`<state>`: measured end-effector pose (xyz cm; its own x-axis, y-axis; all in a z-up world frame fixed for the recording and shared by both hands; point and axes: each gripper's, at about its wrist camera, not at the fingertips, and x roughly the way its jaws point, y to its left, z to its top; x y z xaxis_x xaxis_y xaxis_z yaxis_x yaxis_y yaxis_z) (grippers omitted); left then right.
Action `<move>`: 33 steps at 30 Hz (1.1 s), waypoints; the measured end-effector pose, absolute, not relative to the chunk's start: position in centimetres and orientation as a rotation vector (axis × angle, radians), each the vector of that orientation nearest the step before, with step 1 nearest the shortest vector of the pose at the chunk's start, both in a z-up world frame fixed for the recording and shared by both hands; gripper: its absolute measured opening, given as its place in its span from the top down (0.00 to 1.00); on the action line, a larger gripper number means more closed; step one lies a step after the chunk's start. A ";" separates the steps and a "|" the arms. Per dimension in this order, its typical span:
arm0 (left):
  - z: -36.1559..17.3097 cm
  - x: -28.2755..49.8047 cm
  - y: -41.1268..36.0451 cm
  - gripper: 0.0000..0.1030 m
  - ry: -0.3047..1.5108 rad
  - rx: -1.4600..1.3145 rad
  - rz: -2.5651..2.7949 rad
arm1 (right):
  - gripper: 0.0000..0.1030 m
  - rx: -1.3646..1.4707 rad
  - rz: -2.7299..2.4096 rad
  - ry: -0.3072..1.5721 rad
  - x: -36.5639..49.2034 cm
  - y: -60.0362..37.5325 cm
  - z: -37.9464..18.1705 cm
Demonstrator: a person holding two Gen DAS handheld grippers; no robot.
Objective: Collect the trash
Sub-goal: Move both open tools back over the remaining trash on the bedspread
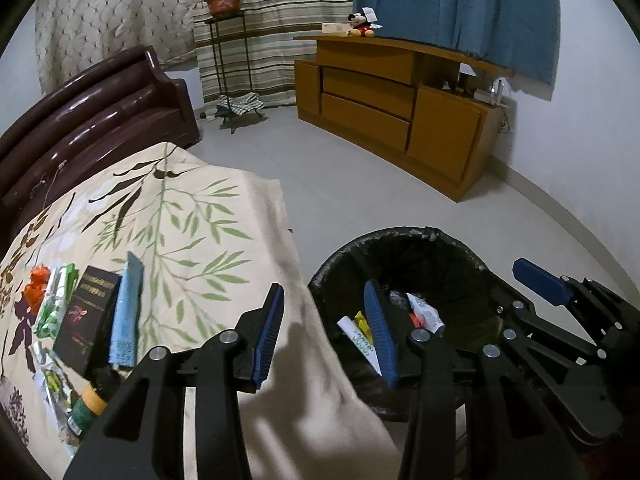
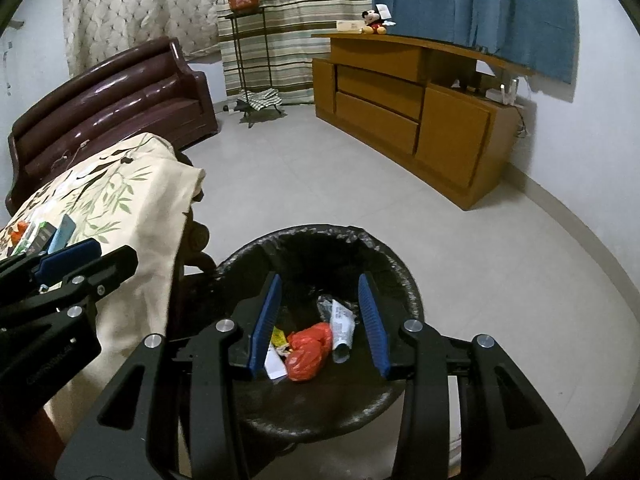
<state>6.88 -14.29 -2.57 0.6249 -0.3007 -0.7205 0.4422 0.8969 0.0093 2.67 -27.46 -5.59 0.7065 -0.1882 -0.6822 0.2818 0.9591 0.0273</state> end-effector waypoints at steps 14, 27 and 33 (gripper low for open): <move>-1.3 5.9 -8.4 0.59 0.789 0.159 -0.321 | 0.61 0.115 -0.159 0.744 2.8 -22.4 -4.6; -1.1 4.4 -1.5 0.59 0.800 0.113 -0.186 | 0.61 0.066 -0.049 0.745 2.6 -16.7 -3.6; -1.5 3.6 1.6 0.59 0.815 0.090 -0.137 | 0.61 0.034 -0.004 0.744 2.5 -13.9 -3.3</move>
